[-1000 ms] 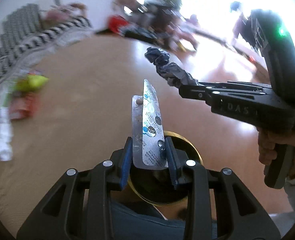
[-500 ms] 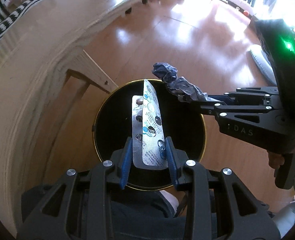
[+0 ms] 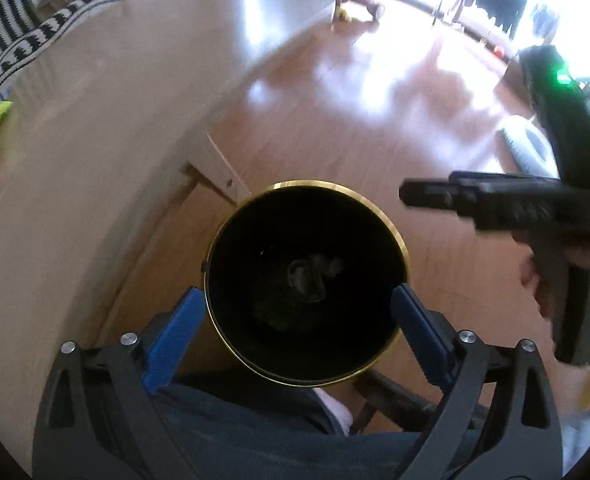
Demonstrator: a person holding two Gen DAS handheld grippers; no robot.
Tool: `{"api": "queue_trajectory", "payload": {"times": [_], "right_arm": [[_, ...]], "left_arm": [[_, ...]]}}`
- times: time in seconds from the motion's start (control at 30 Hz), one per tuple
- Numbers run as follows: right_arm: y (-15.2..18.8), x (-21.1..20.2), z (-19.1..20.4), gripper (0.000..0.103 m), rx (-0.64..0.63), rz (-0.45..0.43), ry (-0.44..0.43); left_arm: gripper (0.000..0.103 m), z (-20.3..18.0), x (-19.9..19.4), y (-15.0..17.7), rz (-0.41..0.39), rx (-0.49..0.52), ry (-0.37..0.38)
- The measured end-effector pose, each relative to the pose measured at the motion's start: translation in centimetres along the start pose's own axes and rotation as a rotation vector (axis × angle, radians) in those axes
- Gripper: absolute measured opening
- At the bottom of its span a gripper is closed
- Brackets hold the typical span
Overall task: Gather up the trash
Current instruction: 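Open both grippers to drop the items into the bin, then grasp the clear plastic bag with the left gripper while the right gripper grasps the white tissue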
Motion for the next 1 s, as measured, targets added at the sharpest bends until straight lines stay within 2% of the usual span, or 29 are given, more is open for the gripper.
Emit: {"api": "queue_trajectory", "payload": {"times": [0.07,0.13,0.3,0.43,0.6,0.7,0.8,0.93,1.0], "right_arm": [[-1.2,-1.2,1.1,0.096,-0.052,-0.048,0.039],[-2.5,-2.0,3.1,0.097,-0.116,-0.092,0.06],[-5.7,-1.5,9.4,0.096,-0.259,-0.163,-0.002],[-7.1,1.7,14.7,0.096,-0.368,-0.12,-0.034],[-7.8,6.6,21.1,0.096,-0.498,-0.045,-0.075],[-7.4,9.1,24.3,0.096,-0.542,-0.012,-0.107],[-7.2,11.8,28.0,0.096,-0.563,0.022,-0.153],[-6.3,14.8,33.0,0.096,-0.628,0.068,-0.205],[-5.8,16.3,35.8,0.096,-0.655,0.088,-0.232]], "left_arm": [[0.093,1.6,-2.5,-0.6,-0.075,-0.052,-0.018],[0.096,3.8,-4.5,-1.0,-0.136,-0.112,-0.077],[0.096,12.1,-8.3,-1.2,-0.232,-0.314,-0.269],[0.096,19.8,-9.1,1.2,-0.213,-0.47,-0.445],[0.096,29.1,-10.1,6.2,-0.145,-0.665,-0.579],[0.096,33.3,-10.1,9.0,-0.082,-0.731,-0.629],[0.096,35.4,-10.5,10.7,-0.057,-0.736,-0.665],[0.096,36.7,-10.2,10.7,-0.067,-0.732,-0.627],[0.096,37.1,-9.7,9.8,-0.073,-0.69,-0.617]]}}
Point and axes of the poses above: each gripper's, at about its wrist camera, not at the fingertips, and x roughly the way its jaws point, z to its left, y to its underside, the point moved 3 cm from there along x, roughly the way its jaws point, and after that the axes turned 15 degrees about -y, right-handed, at the moved point
